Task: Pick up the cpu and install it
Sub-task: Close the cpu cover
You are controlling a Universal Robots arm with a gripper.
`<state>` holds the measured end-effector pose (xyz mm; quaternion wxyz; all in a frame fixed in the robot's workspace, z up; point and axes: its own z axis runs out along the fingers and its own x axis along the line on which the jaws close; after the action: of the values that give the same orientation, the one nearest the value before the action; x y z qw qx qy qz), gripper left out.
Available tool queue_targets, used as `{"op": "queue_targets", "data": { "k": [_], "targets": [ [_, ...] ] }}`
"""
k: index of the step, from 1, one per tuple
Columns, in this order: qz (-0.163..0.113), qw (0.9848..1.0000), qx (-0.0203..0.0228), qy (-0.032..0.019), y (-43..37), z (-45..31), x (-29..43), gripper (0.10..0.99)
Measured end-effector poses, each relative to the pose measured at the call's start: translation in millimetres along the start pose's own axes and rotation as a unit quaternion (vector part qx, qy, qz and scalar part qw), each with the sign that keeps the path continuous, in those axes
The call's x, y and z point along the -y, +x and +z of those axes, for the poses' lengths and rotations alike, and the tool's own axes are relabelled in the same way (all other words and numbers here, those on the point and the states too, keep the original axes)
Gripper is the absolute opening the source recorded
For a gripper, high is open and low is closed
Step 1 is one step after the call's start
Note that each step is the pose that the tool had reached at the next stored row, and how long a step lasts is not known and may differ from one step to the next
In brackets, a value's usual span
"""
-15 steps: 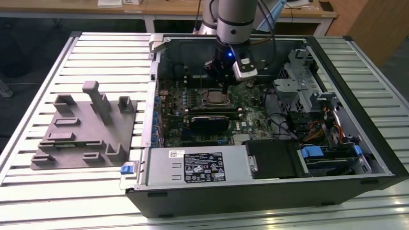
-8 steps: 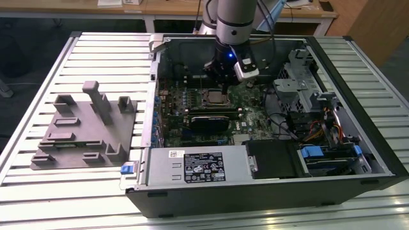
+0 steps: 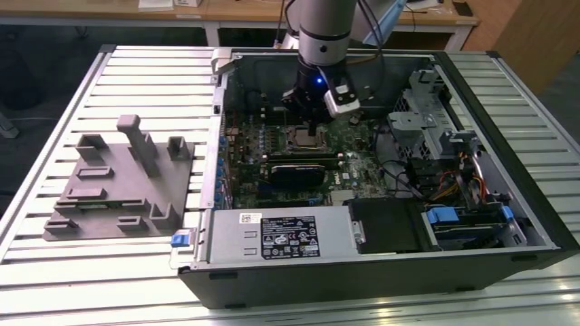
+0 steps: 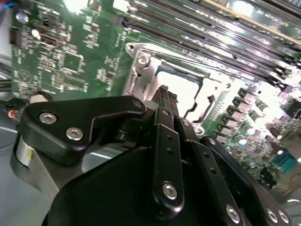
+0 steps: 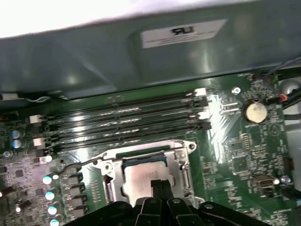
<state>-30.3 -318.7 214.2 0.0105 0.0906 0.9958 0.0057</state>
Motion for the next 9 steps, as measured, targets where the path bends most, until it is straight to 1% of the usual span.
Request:
{"op": "queue_targets", "data": {
  "k": [4, 9],
  "targets": [
    [0.000, 1.0000, 0.0000, -0.0001, 7.9, 1.1, 1.8, 0.106],
    [0.000, 1.0000, 0.0000, -0.0001, 15.7, 3.2, 3.4, 0.106]
  ]
}}
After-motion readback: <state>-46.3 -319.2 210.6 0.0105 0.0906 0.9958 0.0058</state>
